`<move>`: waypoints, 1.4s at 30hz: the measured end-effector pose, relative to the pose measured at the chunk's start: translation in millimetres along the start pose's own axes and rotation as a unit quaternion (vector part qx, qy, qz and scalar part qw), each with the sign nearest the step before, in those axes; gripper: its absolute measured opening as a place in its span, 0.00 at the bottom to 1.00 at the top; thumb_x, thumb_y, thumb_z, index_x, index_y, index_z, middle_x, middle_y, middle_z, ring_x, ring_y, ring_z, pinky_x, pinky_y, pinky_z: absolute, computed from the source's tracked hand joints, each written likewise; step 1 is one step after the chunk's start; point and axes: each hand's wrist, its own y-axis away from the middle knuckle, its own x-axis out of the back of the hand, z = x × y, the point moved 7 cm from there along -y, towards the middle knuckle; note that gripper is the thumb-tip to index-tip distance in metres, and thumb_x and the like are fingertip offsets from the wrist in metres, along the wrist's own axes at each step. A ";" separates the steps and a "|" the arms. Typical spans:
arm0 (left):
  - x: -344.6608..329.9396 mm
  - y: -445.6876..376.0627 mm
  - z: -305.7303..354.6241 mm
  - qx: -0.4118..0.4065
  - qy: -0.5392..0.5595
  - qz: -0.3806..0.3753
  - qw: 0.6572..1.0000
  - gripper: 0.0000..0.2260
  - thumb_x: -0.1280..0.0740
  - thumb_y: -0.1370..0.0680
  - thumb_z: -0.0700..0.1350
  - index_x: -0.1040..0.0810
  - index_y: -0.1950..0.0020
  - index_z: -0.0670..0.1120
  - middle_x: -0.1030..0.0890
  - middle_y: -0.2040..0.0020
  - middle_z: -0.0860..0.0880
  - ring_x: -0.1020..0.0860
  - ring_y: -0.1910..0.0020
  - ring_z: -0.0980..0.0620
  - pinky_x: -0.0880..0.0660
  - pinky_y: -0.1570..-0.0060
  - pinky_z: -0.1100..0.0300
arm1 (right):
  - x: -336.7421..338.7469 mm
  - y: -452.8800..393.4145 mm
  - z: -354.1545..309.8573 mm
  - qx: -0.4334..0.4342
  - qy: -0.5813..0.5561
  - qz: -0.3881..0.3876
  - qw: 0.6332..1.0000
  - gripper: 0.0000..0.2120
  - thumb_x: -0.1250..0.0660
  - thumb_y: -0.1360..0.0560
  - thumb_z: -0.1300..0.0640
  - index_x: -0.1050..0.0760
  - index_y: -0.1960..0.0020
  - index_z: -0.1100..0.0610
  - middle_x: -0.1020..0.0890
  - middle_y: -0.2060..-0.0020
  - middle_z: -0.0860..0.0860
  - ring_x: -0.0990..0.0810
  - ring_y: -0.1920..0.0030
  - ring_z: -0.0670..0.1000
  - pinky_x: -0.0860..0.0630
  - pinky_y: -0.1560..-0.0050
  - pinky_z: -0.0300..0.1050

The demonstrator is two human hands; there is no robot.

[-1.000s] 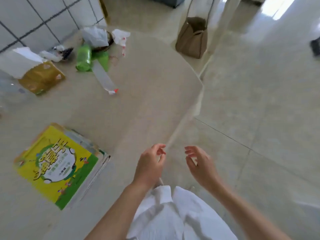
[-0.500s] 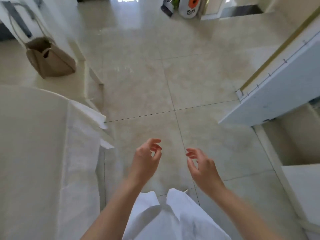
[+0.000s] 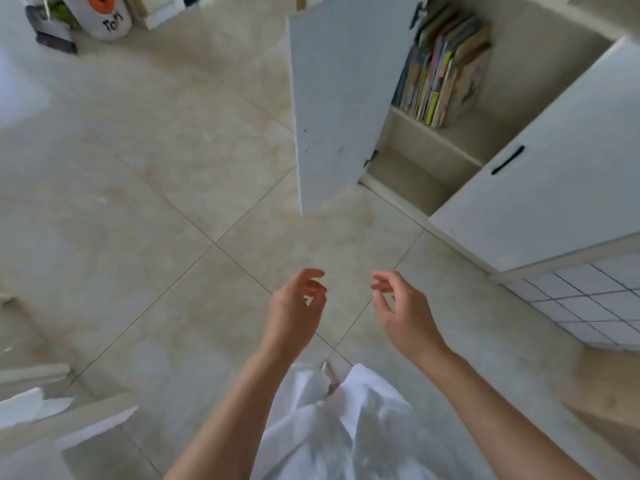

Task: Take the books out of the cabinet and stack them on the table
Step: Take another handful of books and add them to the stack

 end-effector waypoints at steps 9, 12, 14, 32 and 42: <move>-40.8 -111.0 49.5 -0.049 -0.062 -0.116 0.990 0.14 0.37 0.26 0.34 0.21 0.45 0.48 0.18 0.60 0.56 0.21 0.57 0.63 0.23 0.51 0.62 | 42.5 -60.6 25.2 -0.102 -0.011 0.090 0.991 0.11 0.38 0.22 0.56 0.27 0.40 0.53 0.18 0.47 0.48 0.22 0.45 0.46 0.29 0.50 0.36; -46.6 -155.6 71.2 -0.078 -0.077 -0.152 0.982 0.14 0.38 0.25 0.35 0.21 0.44 0.48 0.17 0.58 0.55 0.20 0.56 0.61 0.23 0.53 0.63 | 60.1 -89.3 24.5 -0.138 -0.018 0.130 0.982 0.11 0.38 0.22 0.58 0.27 0.40 0.54 0.18 0.46 0.48 0.21 0.44 0.47 0.30 0.49 0.36; -52.4 -184.7 86.5 -0.096 -0.086 -0.177 0.976 0.14 0.38 0.25 0.35 0.21 0.44 0.48 0.17 0.58 0.54 0.20 0.55 0.59 0.23 0.53 0.62 | 71.8 -107.8 24.3 -0.152 -0.025 0.153 0.976 0.11 0.37 0.22 0.58 0.27 0.40 0.54 0.18 0.46 0.47 0.21 0.44 0.47 0.31 0.49 0.36; -201.2 -386.4 226.3 -0.128 -0.139 -0.208 0.960 0.11 0.35 0.24 0.39 0.22 0.45 0.52 0.18 0.53 0.52 0.21 0.57 0.56 0.33 0.66 0.77 | 239.8 -292.9 104.3 -0.168 -0.093 0.223 0.956 0.09 0.36 0.24 0.61 0.24 0.44 0.57 0.16 0.54 0.48 0.19 0.50 0.47 0.24 0.44 0.43; -277.2 -471.7 234.3 -0.085 -0.113 -0.192 0.971 0.15 0.34 0.24 0.38 0.24 0.38 0.49 0.20 0.43 0.51 0.22 0.48 0.53 0.28 0.50 0.63 | 292.5 -434.9 141.2 -0.153 -0.114 0.147 0.971 0.13 0.38 0.22 0.56 0.25 0.39 0.56 0.18 0.45 0.51 0.21 0.44 0.48 0.27 0.45 0.39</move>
